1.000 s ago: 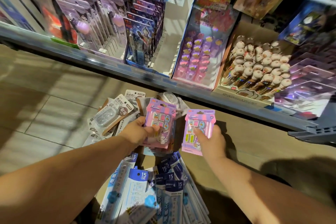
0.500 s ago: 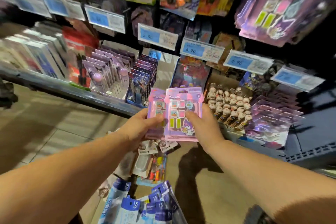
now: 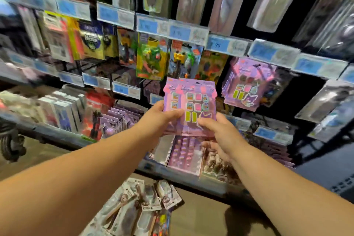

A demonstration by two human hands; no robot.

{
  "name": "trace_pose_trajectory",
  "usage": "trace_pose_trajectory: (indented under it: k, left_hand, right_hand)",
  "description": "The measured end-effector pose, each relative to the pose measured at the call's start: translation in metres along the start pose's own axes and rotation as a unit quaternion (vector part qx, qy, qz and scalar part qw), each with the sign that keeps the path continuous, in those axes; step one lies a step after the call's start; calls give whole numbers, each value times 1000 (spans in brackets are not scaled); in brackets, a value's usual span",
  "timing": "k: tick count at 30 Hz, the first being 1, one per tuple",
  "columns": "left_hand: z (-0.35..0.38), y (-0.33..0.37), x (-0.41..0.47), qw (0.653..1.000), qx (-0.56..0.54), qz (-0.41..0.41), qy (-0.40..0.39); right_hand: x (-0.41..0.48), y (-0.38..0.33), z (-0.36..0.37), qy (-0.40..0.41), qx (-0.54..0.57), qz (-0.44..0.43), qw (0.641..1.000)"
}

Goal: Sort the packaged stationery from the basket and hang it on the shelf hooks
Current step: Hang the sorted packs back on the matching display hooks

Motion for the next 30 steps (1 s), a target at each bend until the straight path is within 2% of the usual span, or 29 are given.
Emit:
trace_pose_trajectory:
  k: [5,11,18,30]
  left_hand:
    - [22,14,4,999,-44,16,21]
    - [49,30,17,993,-111,-25,13]
    - [52,27,27,987,-155,-33,-34]
    - [69,17,42,987,-156,-25,-42]
  right_hand:
    - [-16,-17,-15,49,57,-56,996]
    - [-20,-31,-44,130,178,-104,970]
    - [-13,-36,-80,193,208,-129,950]
    - [10,-36,-101,241,215,-139,936]
Point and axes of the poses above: each hand's wrist, its own x-axis towards the middle knuckle, its own z-axis out of the palm, y = z × x, the point moved 3 cm from there along x, towards the middle knuckle, and after that the axes turned 8 degrees about z, right-handed, at the moved point
